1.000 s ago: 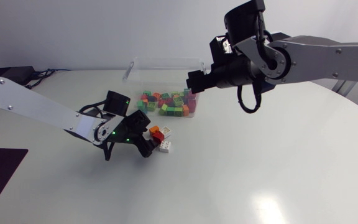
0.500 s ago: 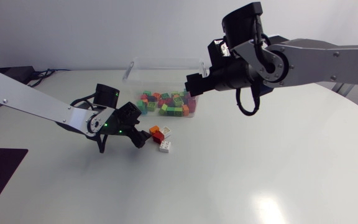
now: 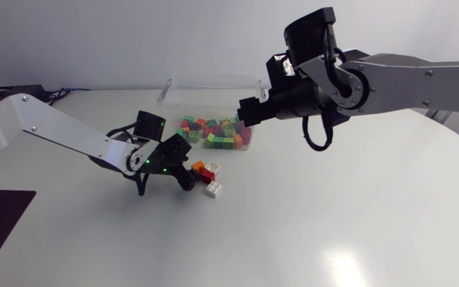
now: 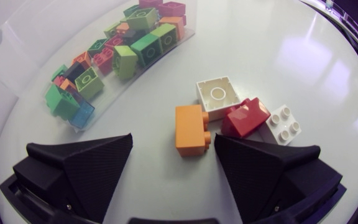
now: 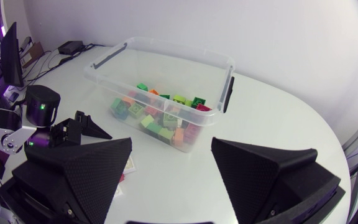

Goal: Place the duplo bricks in the container

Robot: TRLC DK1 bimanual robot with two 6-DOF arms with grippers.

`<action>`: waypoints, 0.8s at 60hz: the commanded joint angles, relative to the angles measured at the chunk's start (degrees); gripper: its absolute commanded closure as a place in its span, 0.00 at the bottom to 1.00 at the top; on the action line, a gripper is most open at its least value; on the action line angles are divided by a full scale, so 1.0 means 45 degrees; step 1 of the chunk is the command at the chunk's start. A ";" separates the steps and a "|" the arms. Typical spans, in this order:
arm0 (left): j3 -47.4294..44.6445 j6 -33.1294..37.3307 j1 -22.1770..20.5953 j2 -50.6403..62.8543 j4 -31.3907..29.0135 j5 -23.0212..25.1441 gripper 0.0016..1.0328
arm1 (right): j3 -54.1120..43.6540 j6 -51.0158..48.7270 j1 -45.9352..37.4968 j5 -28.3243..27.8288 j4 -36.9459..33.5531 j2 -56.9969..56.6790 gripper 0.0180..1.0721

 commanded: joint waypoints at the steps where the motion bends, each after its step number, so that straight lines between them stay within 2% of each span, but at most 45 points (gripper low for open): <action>1: 0.0412 -0.0010 -0.0082 0.0505 0.0100 0.0108 0.18 | -0.0527 -0.0168 0.0208 0.0026 0.0126 -0.0032 0.12; 8: 0.0510 -0.0303 -0.0102 0.0544 0.0178 0.0187 0.38 | -0.0917 -0.0403 0.0442 -0.0306 -0.0030 -0.0071 0.12; 9: 0.0530 -0.0322 -0.0141 0.0544 0.0178 0.0265 0.44 | -0.0976 -0.0481 0.0462 -0.0404 -0.0089 -0.0051 0.12; 12: 0.0530 -0.0361 -0.0180 0.0563 0.0178 0.0460 0.54 | -0.1132 -0.0754 0.0676 -0.0755 -0.0362 -0.0032 0.12; 18: 0.0530 -0.0420 -0.0278 0.0563 0.0178 0.0675 0.59 | -0.1171 -0.1243 0.0989 -0.1869 -0.1105 0.0281 0.12; 22: 0.0588 -0.0478 -0.0258 0.0622 0.0158 0.1007 0.65 | -0.0995 -0.1868 0.1165 -0.1947 -0.1358 0.0886 0.12; 25: 0.0549 -0.0459 -0.0278 0.0661 0.0158 0.1085 0.67 | -0.0331 -0.2297 0.1282 -0.1986 -0.2628 0.1609 0.11; 27: 0.0510 -0.0478 -0.0258 0.0700 0.0158 0.1105 0.69 | 0.0079 -0.2317 0.1301 -0.1908 -0.3312 0.2136 0.07; 31: 0.0393 -0.0459 -0.0239 0.0700 0.0158 0.1222 0.70 | 0.0157 -0.2512 0.1438 -0.1732 -0.3351 0.2644 0.04; 42: 0.0022 -0.0459 -0.0004 0.0407 0.0236 0.1222 0.72 | 0.0567 -0.3176 0.1633 -0.3002 -0.3077 0.3640 0.05; 48: -0.0115 -0.0459 0.0133 0.0173 0.0295 0.1476 0.75 | 0.1056 -0.3235 0.1926 -0.3060 -0.3155 0.4265 0.05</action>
